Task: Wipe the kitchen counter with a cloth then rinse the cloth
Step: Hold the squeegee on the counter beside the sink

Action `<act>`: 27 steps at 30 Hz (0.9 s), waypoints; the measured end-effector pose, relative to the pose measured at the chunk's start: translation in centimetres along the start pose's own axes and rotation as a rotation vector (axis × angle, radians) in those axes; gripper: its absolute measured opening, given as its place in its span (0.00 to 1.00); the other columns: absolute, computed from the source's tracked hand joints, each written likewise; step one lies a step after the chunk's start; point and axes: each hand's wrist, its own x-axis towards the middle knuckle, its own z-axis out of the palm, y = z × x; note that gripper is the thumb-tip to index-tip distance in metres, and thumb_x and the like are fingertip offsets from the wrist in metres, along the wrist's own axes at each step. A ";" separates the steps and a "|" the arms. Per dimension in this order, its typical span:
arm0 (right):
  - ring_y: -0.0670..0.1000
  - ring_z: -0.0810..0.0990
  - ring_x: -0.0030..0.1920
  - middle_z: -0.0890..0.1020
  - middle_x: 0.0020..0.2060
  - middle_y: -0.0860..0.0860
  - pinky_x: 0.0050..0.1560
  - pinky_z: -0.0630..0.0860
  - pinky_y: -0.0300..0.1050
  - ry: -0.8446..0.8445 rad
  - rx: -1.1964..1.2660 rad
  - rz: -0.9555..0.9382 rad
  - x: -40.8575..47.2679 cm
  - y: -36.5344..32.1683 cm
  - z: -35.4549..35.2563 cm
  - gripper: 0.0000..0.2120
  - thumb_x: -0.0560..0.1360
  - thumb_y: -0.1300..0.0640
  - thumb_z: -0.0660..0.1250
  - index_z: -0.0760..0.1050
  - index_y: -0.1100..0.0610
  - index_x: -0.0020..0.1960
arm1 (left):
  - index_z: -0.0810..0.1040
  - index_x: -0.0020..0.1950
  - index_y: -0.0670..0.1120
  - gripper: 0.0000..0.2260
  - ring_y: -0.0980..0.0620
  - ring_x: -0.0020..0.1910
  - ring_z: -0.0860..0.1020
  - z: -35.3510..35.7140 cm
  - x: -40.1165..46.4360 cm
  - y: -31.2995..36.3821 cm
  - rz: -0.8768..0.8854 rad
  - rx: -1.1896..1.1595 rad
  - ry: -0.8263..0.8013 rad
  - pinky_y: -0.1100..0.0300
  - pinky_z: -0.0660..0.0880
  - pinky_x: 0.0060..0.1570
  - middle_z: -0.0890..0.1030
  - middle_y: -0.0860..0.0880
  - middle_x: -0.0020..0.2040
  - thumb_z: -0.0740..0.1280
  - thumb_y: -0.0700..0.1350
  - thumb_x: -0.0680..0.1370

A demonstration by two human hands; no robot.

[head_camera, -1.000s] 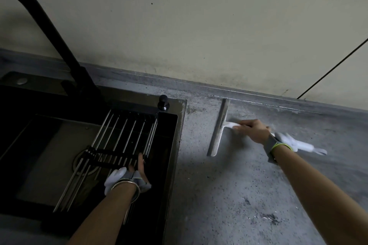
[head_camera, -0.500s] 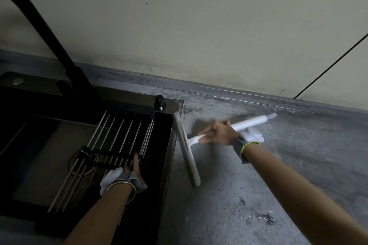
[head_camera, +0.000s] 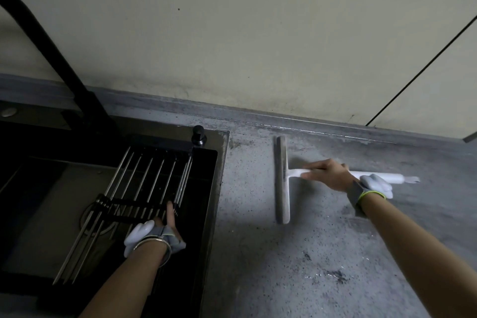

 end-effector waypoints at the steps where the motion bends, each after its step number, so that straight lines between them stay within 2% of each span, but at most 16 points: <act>1: 0.47 0.71 0.61 0.79 0.48 0.40 0.55 0.51 0.45 -0.008 -0.014 0.013 -0.2 0.4 0.0 0.08 0.71 0.41 0.68 0.78 0.38 0.50 | 0.27 0.73 0.43 0.42 0.39 0.72 0.62 0.0 0.1 0.0 0.002 0.001 0.005 0.52 0.62 0.71 0.51 0.34 0.76 0.57 0.56 0.80; 5: 0.47 0.72 0.55 0.79 0.46 0.42 0.52 0.52 0.45 -0.040 -0.067 -0.005 -1.0 0.0 1.2 0.13 0.72 0.41 0.67 0.79 0.41 0.55 | 0.26 0.73 0.44 0.42 0.39 0.71 0.64 0.4 0.7 -0.4 -0.006 0.026 0.015 0.51 0.62 0.70 0.53 0.34 0.75 0.57 0.58 0.79; 8: 0.48 0.73 0.56 0.81 0.52 0.43 0.51 0.53 0.45 -0.074 -0.127 -0.080 -1.7 -1.3 2.2 0.13 0.73 0.42 0.66 0.78 0.41 0.57 | 0.26 0.73 0.43 0.43 0.40 0.70 0.66 1.0 1.4 -0.6 -0.017 0.068 0.031 0.51 0.63 0.70 0.55 0.35 0.75 0.56 0.60 0.78; 12: 0.44 0.70 0.55 0.79 0.57 0.40 0.51 0.53 0.44 -0.087 -0.171 -0.176 -2.6 -3.3 3.8 0.15 0.73 0.44 0.66 0.77 0.44 0.59 | 0.28 0.74 0.41 0.39 0.41 0.68 0.70 1.9 2.3 -0.9 -0.016 0.108 0.092 0.51 0.66 0.67 0.60 0.35 0.74 0.51 0.60 0.80; 19: 0.45 0.72 0.60 0.80 0.57 0.40 0.53 0.53 0.41 -0.160 -0.086 -0.271 -4.3 -6.4 7.7 0.14 0.73 0.47 0.67 0.78 0.46 0.58 | 0.27 0.74 0.44 0.42 0.40 0.68 0.69 2.2 2.5 -1.2 -0.027 0.064 0.104 0.52 0.65 0.67 0.57 0.36 0.75 0.55 0.59 0.78; 21: 0.45 0.72 0.59 0.80 0.56 0.39 0.50 0.53 0.42 -0.177 -0.067 -0.298 -4.7 -7.1 8.7 0.13 0.73 0.47 0.68 0.78 0.46 0.57 | 0.28 0.74 0.44 0.43 0.41 0.68 0.69 2.3 2.5 -1.0 -0.035 0.032 0.126 0.52 0.65 0.67 0.57 0.37 0.75 0.57 0.59 0.78; 23: 0.44 0.71 0.58 0.80 0.56 0.39 0.49 0.53 0.43 -0.209 -0.060 -0.322 -5.1 -7.6 9.6 0.14 0.73 0.47 0.68 0.79 0.46 0.57 | 0.29 0.75 0.45 0.43 0.41 0.71 0.65 2.4 2.5 -0.9 -0.036 -0.011 0.122 0.51 0.62 0.70 0.54 0.38 0.76 0.59 0.58 0.77; 27: 0.43 0.71 0.56 0.80 0.56 0.39 0.50 0.53 0.44 -0.219 -0.069 -0.332 -5.9 -7.6 9.6 0.14 0.72 0.46 0.68 0.79 0.46 0.57 | 0.26 0.74 0.47 0.46 0.41 0.70 0.66 2.3 2.6 -1.4 -0.030 -0.001 0.110 0.51 0.62 0.70 0.54 0.36 0.76 0.59 0.63 0.75</act>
